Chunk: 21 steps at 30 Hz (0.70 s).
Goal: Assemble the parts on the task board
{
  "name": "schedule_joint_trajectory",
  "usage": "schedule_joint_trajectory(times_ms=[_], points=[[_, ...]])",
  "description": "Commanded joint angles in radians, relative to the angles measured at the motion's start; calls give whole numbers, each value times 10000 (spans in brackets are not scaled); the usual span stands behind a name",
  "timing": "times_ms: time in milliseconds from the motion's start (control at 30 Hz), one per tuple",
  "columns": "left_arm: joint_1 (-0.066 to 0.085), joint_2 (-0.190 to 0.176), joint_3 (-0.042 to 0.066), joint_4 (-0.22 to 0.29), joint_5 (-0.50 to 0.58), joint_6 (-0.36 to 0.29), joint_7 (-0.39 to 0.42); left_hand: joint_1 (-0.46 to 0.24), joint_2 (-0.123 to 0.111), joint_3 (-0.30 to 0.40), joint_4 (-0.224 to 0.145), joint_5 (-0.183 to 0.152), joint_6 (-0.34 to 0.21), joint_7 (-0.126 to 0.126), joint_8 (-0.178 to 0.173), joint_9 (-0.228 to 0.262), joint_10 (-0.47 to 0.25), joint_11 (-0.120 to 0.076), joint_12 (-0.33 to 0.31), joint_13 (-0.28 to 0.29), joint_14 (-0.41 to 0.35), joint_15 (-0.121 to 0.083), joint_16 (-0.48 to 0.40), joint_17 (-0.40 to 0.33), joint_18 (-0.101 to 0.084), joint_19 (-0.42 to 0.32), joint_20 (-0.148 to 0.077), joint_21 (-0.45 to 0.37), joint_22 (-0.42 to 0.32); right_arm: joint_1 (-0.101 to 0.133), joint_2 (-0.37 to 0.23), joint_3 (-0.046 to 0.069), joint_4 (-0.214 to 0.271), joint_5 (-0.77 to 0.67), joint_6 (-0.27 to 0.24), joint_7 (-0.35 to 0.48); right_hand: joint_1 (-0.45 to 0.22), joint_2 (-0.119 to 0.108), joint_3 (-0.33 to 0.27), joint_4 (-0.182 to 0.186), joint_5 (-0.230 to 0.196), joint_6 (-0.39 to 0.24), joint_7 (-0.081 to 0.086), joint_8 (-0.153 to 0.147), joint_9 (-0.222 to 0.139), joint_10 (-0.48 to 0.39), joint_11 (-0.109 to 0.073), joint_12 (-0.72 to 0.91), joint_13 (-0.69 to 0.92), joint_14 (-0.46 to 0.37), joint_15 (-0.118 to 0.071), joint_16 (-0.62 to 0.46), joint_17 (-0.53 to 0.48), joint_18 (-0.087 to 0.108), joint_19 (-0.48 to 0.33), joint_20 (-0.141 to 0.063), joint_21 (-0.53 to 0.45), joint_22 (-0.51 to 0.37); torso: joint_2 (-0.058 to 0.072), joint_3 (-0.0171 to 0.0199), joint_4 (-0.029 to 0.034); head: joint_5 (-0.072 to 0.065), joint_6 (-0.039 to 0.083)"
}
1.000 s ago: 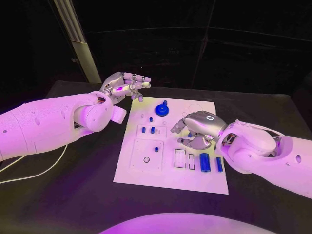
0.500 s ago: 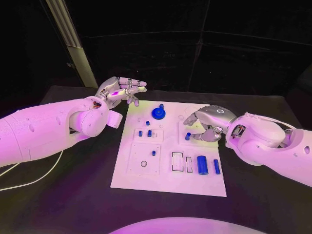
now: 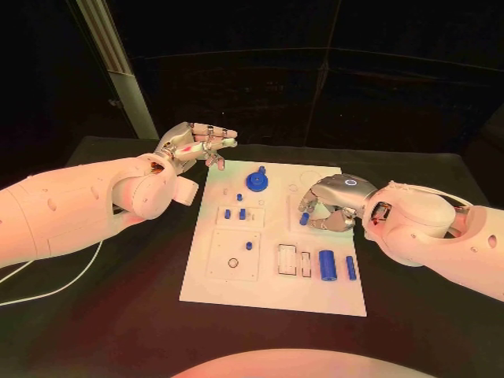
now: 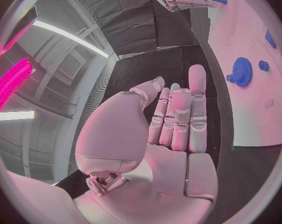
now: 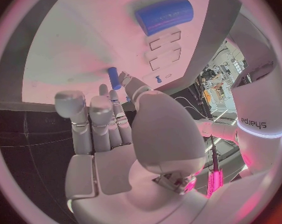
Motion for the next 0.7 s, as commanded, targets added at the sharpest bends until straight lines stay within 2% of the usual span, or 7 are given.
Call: schedule_joint_trajectory(times_ms=[33, 267, 700], points=[[16, 0, 6, 6, 31, 77, 25, 82, 47, -37, -29, 55, -14, 63, 47, -4, -77, -10, 68, -16, -78, 15, -37, -15, 139, -73, 15, -61, -11, 20, 52, 6, 19, -133, 393, 120, 98, 96, 178, 2, -13, 198, -36, 78, 15, 243, -45, 48, 9, 61, -85, 144, 162, 75, 127, -22, 142, 219, 3, 1, -1, 3, -34], [16, -4, 6, 11, 31, 77, 22, 82, 47, -37, -29, 55, -14, 63, 47, -4, -77, -10, 68, -16, -78, 15, -37, -15, 139, -73, 15, -61, -11, 19, 184, 5, -131, -140, 564, 156, 278, 279, 631, -5, -314, 707, -125, 201, 40, 806, -176, 11, 14, 162, -187, 508, 571, -17, 340, -120, 496, 774, -1, -1, 5, -6, -76], [17, -13, 6, 19, 31, 73, 11, 85, 56, -47, -27, 54, 0, 62, 61, 0, -83, -11, 89, -16, -85, 16, -37, -32, 139, -70, 16, -71, -20, 15, 434, 4, -353, -354, 388, 108, 461, 389, 1189, -109, -610, 1087, -180, 187, 16, 1234, -254, -238, 18, 195, -248, 803, 855, -84, 457, -191, 783, 1192, -4, 0, -2, -5, -128]])
